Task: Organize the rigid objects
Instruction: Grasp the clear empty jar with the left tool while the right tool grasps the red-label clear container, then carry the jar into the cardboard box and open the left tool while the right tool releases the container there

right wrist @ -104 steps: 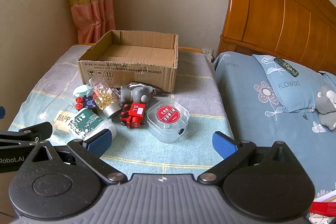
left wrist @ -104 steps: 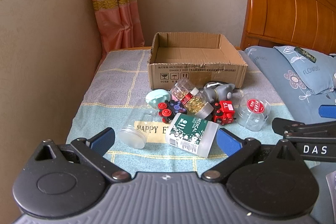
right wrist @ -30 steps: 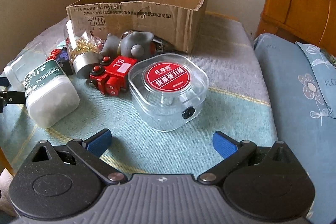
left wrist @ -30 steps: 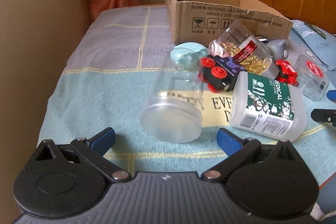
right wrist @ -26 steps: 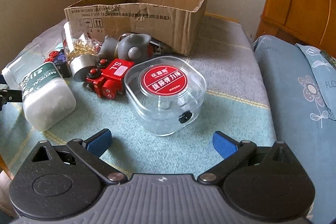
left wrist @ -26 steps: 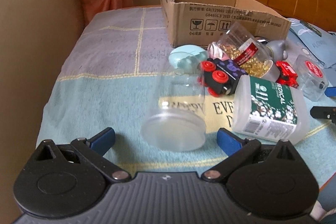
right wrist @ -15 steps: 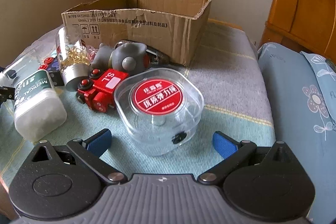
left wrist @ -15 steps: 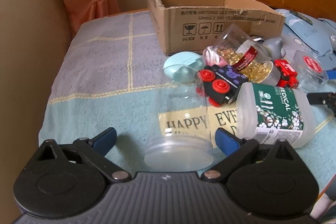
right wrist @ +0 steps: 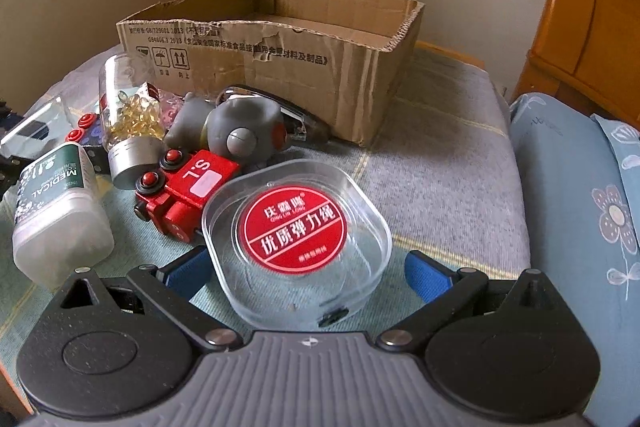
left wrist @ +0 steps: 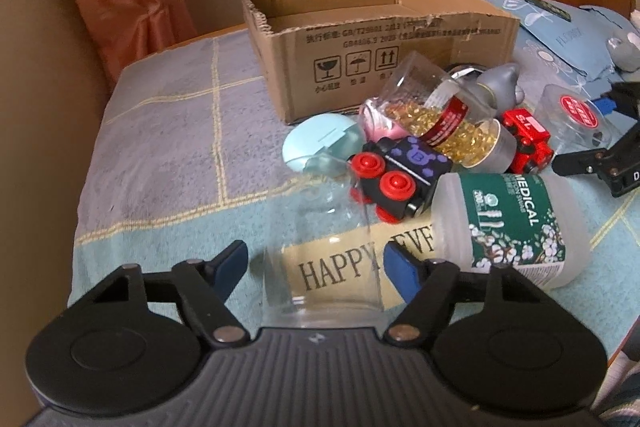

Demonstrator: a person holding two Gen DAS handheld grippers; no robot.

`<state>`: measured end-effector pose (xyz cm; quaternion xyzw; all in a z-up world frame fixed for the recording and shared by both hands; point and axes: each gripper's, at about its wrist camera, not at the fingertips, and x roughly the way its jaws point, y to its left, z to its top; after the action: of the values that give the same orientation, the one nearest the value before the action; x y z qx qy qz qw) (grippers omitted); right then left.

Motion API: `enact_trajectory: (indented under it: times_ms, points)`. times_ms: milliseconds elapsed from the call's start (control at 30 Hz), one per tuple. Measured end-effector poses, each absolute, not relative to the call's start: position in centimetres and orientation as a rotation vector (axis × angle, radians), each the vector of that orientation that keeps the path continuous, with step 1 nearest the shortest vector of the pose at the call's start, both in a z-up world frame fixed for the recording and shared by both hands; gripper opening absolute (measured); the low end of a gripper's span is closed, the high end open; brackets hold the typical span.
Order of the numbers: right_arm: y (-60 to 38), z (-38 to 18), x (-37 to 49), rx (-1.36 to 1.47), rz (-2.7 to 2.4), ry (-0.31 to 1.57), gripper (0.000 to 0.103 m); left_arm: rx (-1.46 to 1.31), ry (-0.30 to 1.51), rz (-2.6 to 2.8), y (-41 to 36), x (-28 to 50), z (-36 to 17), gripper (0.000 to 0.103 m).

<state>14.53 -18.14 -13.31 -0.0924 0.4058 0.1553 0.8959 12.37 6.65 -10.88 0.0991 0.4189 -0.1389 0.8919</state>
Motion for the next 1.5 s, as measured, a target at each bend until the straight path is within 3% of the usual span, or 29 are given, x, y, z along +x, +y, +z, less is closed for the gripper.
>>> enact_trajectory:
  times_ms: [133, 267, 333, 733, 1067, 1267, 1500]
  points:
    - [-17.8, -13.0, 14.8, -0.235, 0.333, 0.846, 0.1, 0.222, 0.879, -0.301, 6.3, 12.8, -10.7, 0.066]
    - [-17.6, -12.6, 14.7, -0.262, 0.371, 0.85, 0.088, 0.22, 0.892, -0.31, 6.3, 13.2, -10.6, 0.061]
    - [-17.6, -12.4, 14.7, -0.269, 0.376, 0.858, 0.086, 0.212, 0.898, -0.315, 6.4, 13.3, -10.5, 0.053]
    - [-18.2, -9.4, 13.9, -0.189, 0.374, 0.875, 0.086, 0.209, 0.901, -0.292, 7.0, 13.1, -8.8, 0.052]
    - [-17.4, -4.0, 15.6, -0.179, 0.397, 0.806, 0.086, 0.241, 0.811, -0.328, 6.6, 14.4, -2.1, 0.051]
    - [-15.9, -1.1, 19.2, -0.202, 0.395, 0.745, 0.086, 0.249, 0.747, -0.368, 4.9, 19.1, 1.5, 0.051]
    - [-15.0, -0.3, 24.6, -0.198, 0.375, 0.745, 0.086, 0.292, 0.751, -0.37, 2.8, 26.8, 2.1, 0.051]
